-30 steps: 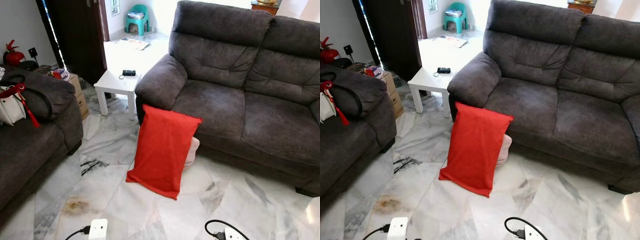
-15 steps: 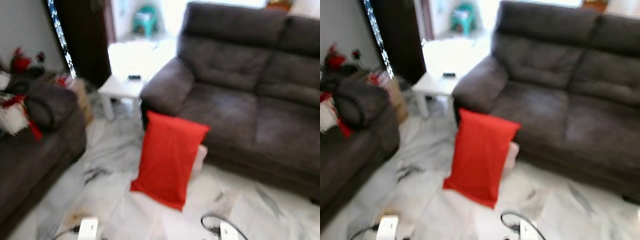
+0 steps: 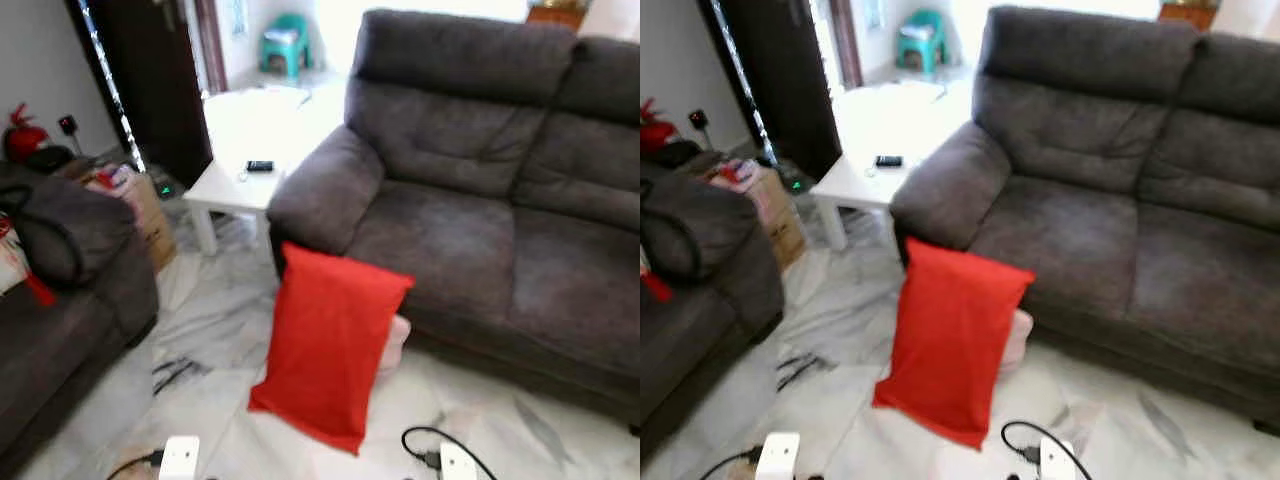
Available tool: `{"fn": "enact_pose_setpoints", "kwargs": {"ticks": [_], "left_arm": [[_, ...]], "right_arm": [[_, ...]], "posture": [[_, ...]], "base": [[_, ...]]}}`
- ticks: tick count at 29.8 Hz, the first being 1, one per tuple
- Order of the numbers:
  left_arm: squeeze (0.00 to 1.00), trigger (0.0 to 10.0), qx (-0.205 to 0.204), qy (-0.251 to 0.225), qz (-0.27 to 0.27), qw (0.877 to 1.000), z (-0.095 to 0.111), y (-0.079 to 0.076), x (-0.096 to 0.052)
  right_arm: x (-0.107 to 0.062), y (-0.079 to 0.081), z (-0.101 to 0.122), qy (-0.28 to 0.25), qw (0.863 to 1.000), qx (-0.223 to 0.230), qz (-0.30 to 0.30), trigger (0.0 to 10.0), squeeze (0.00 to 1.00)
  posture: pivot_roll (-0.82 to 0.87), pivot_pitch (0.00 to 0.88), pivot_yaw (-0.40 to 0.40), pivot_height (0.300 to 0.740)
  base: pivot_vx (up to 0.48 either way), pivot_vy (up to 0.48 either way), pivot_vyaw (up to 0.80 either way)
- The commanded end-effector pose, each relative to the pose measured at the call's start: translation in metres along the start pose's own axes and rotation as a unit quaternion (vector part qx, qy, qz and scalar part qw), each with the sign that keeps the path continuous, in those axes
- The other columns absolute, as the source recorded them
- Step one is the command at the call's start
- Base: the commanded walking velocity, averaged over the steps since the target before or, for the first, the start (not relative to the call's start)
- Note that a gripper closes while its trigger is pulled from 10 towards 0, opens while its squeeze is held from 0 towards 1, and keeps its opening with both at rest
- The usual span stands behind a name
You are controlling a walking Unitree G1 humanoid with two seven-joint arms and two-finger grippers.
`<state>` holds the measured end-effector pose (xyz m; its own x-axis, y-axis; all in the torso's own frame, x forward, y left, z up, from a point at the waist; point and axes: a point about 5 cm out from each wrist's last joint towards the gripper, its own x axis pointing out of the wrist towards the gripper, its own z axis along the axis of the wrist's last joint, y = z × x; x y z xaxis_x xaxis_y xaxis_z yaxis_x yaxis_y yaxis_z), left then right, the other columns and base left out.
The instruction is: Move the pillow to the sofa from floor
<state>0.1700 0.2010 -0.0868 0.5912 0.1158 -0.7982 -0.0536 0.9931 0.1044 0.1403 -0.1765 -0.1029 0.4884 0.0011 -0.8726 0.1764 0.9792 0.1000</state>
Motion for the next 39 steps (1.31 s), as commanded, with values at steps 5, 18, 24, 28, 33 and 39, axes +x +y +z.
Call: {"fn": "enact_pose_setpoints", "kwargs": {"ticks": [5, 18, 24, 28, 33, 39], "left_arm": [[0.0, 10.0, 0.003, 0.007, -0.013, 1.0, -0.0017, -0.0076, 0.0001], [0.0, 10.0, 0.001, 0.011, -0.014, 1.0, -0.0031, -0.0085, -0.0002], [0.0, 10.0, 0.001, 0.011, -0.015, 1.0, -0.0036, -0.0088, -0.0003], [0.0, 10.0, 0.0, 0.013, -0.017, 1.0, -0.0039, -0.0089, -0.0003], [0.0, 10.0, 0.003, 0.012, -0.022, 1.0, -0.0035, -0.0094, -0.0002], [0.0, 10.0, 0.0, 0.015, -0.028, 0.999, -0.0038, -0.0099, -0.0002]], "right_arm": [[-0.0009, -0.0066, -0.0002, -0.001, 1.0, 0.002, -0.013, 10.0, 0.0], [-0.001, -0.0074, -0.0006, 0.003, 1.0, -0.013, -0.009, 10.0, 0.0], [-0.0011, -0.0078, -0.0007, 0.005, 1.0, -0.023, -0.008, 10.0, 0.0], [-0.0011, -0.0078, -0.0006, 0.006, 1.0, -0.03, -0.007, 10.0, 0.0], [-0.0011, -0.0079, -0.0006, 0.006, 0.999, -0.032, -0.007, 10.0, 0.0], [-0.001, -0.0078, -0.0005, 0.008, 0.999, -0.034, -0.006, 10.0, 0.0]], "posture": [[0.09, 0.0, -0.035, 0.74], [0.09, 0.0, -0.039, 0.74], [0.09, 0.0, -0.04, 0.74], [0.09, 0.0, -0.04, 0.74], [0.09, 0.0, -0.04, 0.74], [0.09, 0.0, -0.04, 0.74]], "base": [[0.353, 0.0, -0.16], [0.353, 0.0, 0.0], [0.351, 0.0, 0.0], [0.226, 0.0, 0.35], [0.0, 0.0, 0.8], [0.0, 0.0, 0.8]]}}
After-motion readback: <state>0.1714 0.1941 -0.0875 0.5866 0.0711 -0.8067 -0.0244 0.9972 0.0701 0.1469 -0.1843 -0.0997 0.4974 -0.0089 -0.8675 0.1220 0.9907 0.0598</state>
